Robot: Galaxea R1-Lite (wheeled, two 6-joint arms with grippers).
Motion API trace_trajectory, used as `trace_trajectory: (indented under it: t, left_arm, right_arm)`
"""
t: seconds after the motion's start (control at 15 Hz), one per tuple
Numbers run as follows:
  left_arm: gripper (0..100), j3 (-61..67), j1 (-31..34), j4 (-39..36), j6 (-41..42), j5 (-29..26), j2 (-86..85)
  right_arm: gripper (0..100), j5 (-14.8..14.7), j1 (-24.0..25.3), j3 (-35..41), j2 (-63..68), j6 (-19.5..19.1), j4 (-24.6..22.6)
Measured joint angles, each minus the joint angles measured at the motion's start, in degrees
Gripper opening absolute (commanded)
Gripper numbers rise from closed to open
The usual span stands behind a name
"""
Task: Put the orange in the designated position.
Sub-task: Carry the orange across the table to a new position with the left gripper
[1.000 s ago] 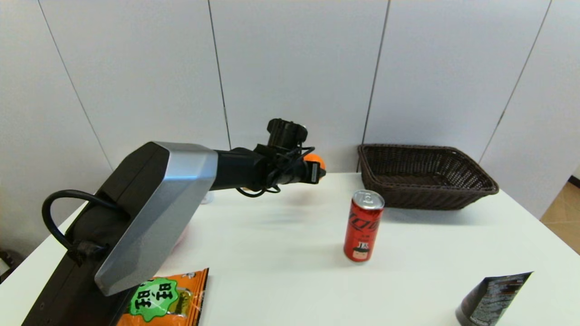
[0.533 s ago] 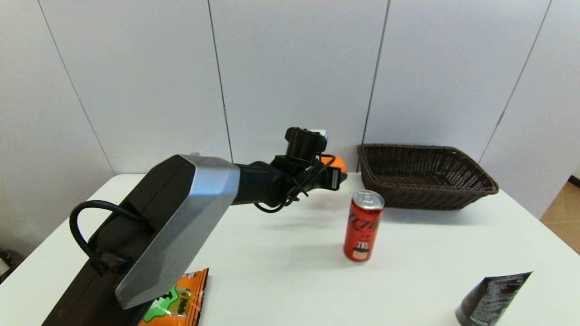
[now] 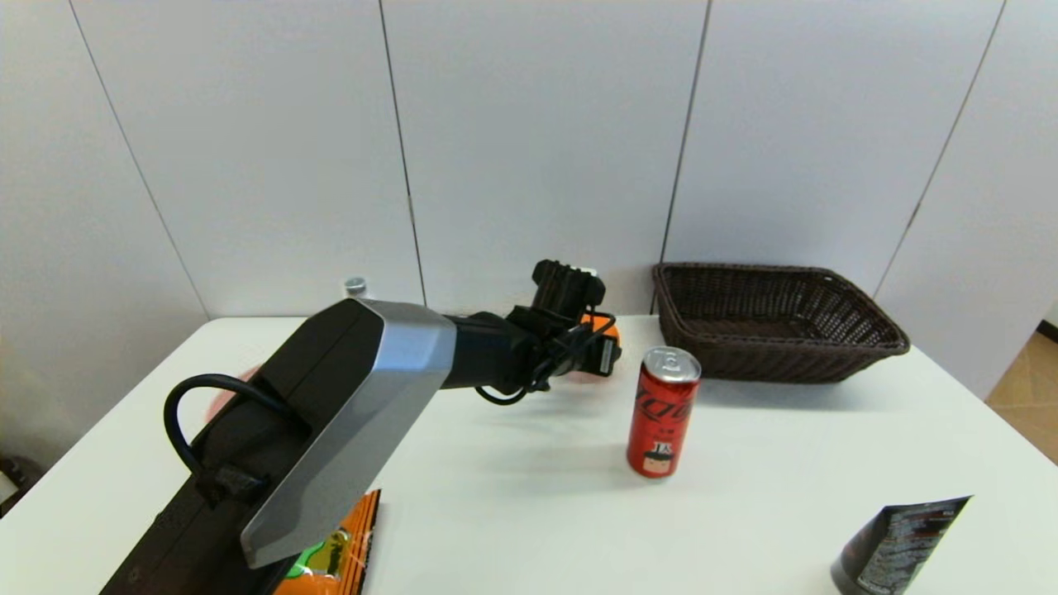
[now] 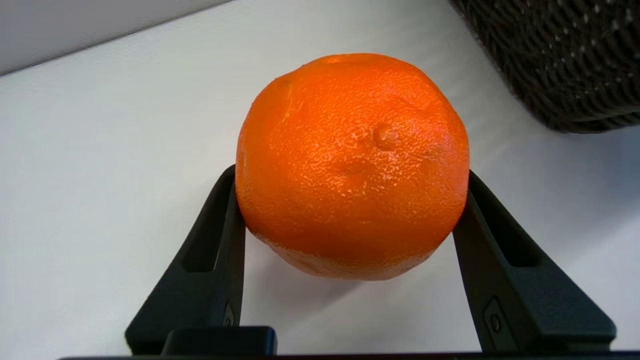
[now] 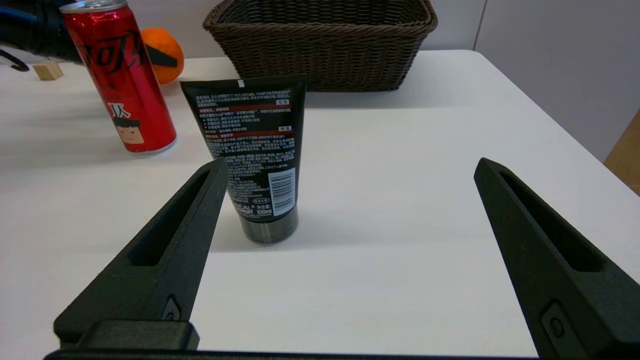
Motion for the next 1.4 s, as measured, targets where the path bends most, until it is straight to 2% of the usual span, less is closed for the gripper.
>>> trace_trajectory:
  t: [0.33, 0.6, 1.4]
  left_arm:
    - [0, -0.07, 0.00, -1.27, 0.05, -1.04, 0.62]
    - [0, -0.07, -0.06, -3.10, 0.11, -6.84, 0.68]
    - [0, -0.07, -0.22, -3.95, 0.11, -9.91, 1.18]
  right_arm:
    - [100, 0.00, 0.00, 0.00, 0.00, 0.00, -0.05]
    - [100, 0.00, 0.00, -0.02, 0.00, 0.00, 0.00]
    - [100, 0.00, 0.00, 0.00, 0.00, 0.00, 0.00]
